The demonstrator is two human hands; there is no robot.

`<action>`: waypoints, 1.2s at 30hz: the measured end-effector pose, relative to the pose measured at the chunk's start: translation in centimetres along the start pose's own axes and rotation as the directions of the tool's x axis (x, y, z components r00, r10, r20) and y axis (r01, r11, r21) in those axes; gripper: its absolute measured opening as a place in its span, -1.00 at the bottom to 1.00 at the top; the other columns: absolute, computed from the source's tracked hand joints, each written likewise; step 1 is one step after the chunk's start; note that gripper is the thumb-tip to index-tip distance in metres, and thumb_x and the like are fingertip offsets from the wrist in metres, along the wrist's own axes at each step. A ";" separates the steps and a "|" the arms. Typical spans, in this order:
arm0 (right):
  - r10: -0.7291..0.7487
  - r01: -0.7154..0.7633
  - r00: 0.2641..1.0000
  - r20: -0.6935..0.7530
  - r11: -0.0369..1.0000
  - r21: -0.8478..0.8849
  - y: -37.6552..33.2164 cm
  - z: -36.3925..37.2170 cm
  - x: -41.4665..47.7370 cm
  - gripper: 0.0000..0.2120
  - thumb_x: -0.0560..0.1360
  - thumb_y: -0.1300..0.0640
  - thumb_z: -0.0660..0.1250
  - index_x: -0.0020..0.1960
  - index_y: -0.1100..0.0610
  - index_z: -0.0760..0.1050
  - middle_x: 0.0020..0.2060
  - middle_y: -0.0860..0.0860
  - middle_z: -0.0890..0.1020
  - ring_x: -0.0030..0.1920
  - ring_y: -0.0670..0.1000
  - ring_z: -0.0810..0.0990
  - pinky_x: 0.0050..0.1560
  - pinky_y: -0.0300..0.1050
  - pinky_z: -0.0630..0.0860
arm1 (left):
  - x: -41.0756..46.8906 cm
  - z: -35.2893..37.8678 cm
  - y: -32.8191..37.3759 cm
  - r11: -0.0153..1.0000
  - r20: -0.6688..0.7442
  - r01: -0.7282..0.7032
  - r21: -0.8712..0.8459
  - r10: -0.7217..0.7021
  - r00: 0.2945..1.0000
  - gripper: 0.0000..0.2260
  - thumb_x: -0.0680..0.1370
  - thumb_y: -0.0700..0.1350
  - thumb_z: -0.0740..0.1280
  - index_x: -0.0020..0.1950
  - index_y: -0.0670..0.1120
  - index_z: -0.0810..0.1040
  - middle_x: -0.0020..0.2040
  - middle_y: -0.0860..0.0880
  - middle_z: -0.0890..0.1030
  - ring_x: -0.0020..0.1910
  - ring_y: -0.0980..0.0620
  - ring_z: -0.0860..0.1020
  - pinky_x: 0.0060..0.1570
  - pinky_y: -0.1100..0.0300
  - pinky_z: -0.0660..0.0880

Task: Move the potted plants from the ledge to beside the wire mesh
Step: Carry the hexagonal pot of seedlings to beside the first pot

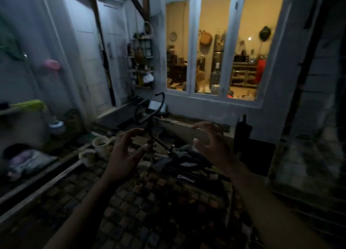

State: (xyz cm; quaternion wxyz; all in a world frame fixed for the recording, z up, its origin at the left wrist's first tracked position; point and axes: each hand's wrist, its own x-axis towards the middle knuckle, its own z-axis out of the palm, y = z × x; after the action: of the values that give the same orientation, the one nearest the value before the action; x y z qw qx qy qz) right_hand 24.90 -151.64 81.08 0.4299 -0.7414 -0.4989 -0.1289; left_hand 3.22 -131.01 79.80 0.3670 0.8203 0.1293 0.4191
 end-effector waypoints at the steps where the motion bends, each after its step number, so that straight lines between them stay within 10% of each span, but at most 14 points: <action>1: -0.018 0.018 1.000 0.023 1.000 0.008 -0.3 1.6 2.0 -0.65 0.49 -0.02 0.33 0.23 0.09 0.56 0.21 0.12 0.57 0.28 0.20 0.50 0.20 -0.08 0.41 | 1.0 -1.1 -1.3 1.000 -0.038 -0.004 0.022 0.004 0.999 -0.63 0.42 0.20 0.38 0.22 0.41 0.46 0.20 0.28 0.51 0.23 0.05 0.55 0.20 -0.11 0.54; 4: -0.095 0.095 0.992 0.078 0.995 0.008 0.4 6.6 7.3 -0.66 0.50 0.08 0.37 0.26 0.09 0.53 0.24 0.09 0.55 0.30 0.18 0.47 0.20 -0.10 0.39 | 3.7 -3.1 -5.2 0.998 -0.102 0.048 0.038 -0.044 0.994 -0.62 0.41 0.22 0.38 0.19 0.47 0.43 0.19 0.31 0.44 0.16 0.33 0.50 0.13 0.00 0.54; 16: -0.169 0.149 0.944 0.283 0.985 0.093 13.6 27.2 32.1 -0.66 0.52 0.14 0.41 0.29 0.08 0.52 0.27 0.08 0.54 0.34 0.12 0.44 0.29 0.00 0.45 | 22.8 -0.5 -24.4 0.942 -0.187 0.302 0.147 -0.273 0.943 -0.54 0.52 -0.06 0.49 0.36 0.08 0.41 0.28 -0.11 0.47 0.26 -0.07 0.51 0.21 -0.07 0.51; 21: -0.119 0.089 0.906 0.407 0.992 0.093 17.8 35.8 41.2 -0.68 0.53 0.14 0.43 0.26 0.14 0.55 0.21 0.09 0.57 0.28 0.11 0.48 0.17 -0.28 0.31 | 29.6 0.2 -32.9 0.903 -0.065 0.401 0.152 -0.396 0.916 -0.57 0.53 -0.17 0.49 0.31 0.10 0.42 0.30 -0.10 0.52 0.26 -0.06 0.53 0.25 -0.05 0.53; 28: -0.104 0.146 0.841 0.530 0.988 -0.039 22.2 47.9 50.4 -0.71 0.56 0.04 0.34 0.27 0.03 0.53 0.29 0.03 0.53 0.38 0.09 0.37 0.35 -0.03 0.34 | 40.1 3.9 -46.8 0.861 0.039 0.457 0.225 -0.477 0.878 -0.48 0.50 0.00 0.40 0.44 -0.05 0.39 0.30 -0.07 0.48 0.21 0.07 0.45 0.05 0.24 0.45; 32: -0.066 0.362 0.728 0.683 0.883 -0.300 25.3 53.1 54.8 -0.66 0.61 -0.11 0.22 0.30 -0.01 0.51 0.31 -0.01 0.54 0.40 0.06 0.40 0.45 -0.01 0.27 | 45.0 8.2 -55.7 0.802 0.323 0.376 0.464 -0.548 0.772 -0.31 0.57 0.07 0.38 0.58 -0.15 0.19 0.50 -0.20 0.32 0.47 -0.22 0.32 0.42 -0.03 0.35; 36: 0.051 0.362 0.656 0.753 0.854 -0.373 26.9 55.0 58.5 -0.66 0.63 -0.15 0.17 0.00 0.04 0.62 -0.04 0.02 0.68 0.07 0.07 0.60 0.30 0.05 0.41 | 47.9 10.6 -60.9 0.892 0.484 0.328 0.310 -0.445 0.753 -0.51 0.63 -0.05 0.33 0.53 -0.14 0.33 0.38 -0.13 0.52 0.39 -0.15 0.47 0.24 0.16 0.42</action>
State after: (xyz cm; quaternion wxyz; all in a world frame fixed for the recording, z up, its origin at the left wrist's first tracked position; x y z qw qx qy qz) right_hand 62.11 -76.30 70.82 -0.0271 -0.7648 -0.6433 0.0222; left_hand 46.78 -68.90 60.88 0.3805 0.8931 0.2302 0.0680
